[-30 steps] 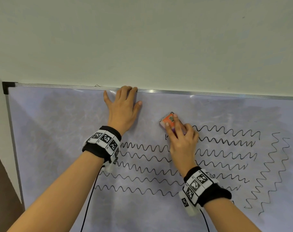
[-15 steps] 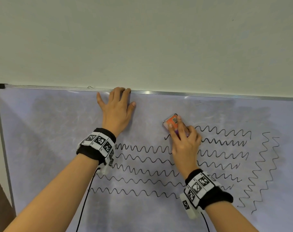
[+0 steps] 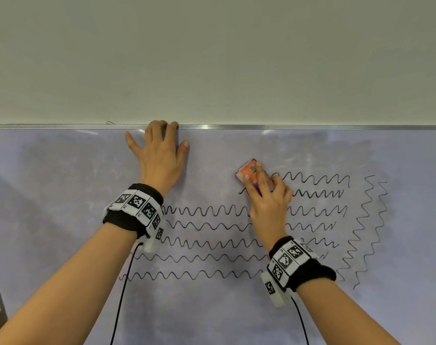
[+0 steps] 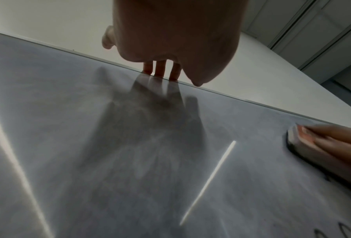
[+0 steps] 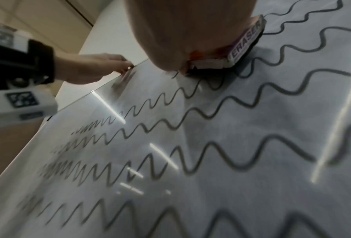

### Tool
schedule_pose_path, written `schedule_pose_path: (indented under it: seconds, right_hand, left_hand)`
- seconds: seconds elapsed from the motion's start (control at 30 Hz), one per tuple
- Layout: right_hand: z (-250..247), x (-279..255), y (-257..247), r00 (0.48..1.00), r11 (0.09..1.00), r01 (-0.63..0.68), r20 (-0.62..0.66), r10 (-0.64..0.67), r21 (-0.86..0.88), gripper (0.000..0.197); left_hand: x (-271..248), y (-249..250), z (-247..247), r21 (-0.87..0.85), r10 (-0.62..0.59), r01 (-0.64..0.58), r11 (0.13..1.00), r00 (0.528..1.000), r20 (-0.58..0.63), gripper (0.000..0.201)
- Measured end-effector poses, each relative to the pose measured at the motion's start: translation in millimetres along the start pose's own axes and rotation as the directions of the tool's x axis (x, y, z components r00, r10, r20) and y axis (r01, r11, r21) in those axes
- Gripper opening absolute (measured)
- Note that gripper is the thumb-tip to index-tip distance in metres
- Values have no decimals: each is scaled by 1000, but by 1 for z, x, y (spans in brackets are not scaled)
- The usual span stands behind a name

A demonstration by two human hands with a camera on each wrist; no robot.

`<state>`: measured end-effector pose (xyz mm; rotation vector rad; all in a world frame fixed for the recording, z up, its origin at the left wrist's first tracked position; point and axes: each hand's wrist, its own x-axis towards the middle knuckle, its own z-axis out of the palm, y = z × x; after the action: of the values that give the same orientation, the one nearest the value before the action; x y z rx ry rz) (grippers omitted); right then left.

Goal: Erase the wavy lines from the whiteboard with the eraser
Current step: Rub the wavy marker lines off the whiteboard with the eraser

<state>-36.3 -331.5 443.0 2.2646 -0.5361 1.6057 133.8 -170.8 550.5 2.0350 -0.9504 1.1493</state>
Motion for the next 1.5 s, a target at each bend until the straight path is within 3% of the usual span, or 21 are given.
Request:
schedule_pose_path:
  seconds: [0.17,0.47,0.7,0.9,1.0,1.17,1.4,1.5]
  right_hand:
    - [3,-55,-5,981,990,144,135,-141,-12,83]
    - [-4,11,-7,998,999,50,45,-51,22,73]
    - [0,-54,3,978,990,137,157,-134,-12,84]
    - [-5,0,28,997,997,-68,-18,69,34,57]
    - [-2,-16,24,999,999,-40,-23,41,29,65]
    - [-1,-62,18,990,997,71,117,-72,20,85]
    - [-9,12,21,998,997,-63,9,63,49,71]
    - [-5,1,9,1000,999,-24,9,23,21,75]
  left_hand:
    - [0,8,-2,1,59,-59,998,998,32,40]
    - [3,54,15,-16,185,-184,983,980,80,43]
    - [5,56,19,21,198,-199,980,978,62,42]
    - [2,62,22,4,158,-158,987,986,53,43]
    - [2,64,22,-10,136,-136,991,989,48,43]
    - [2,66,22,-13,133,-133,991,990,50,43]
    - [2,68,23,-21,119,-118,993,992,44,41]
    - [2,67,23,-24,124,-123,992,991,43,41]
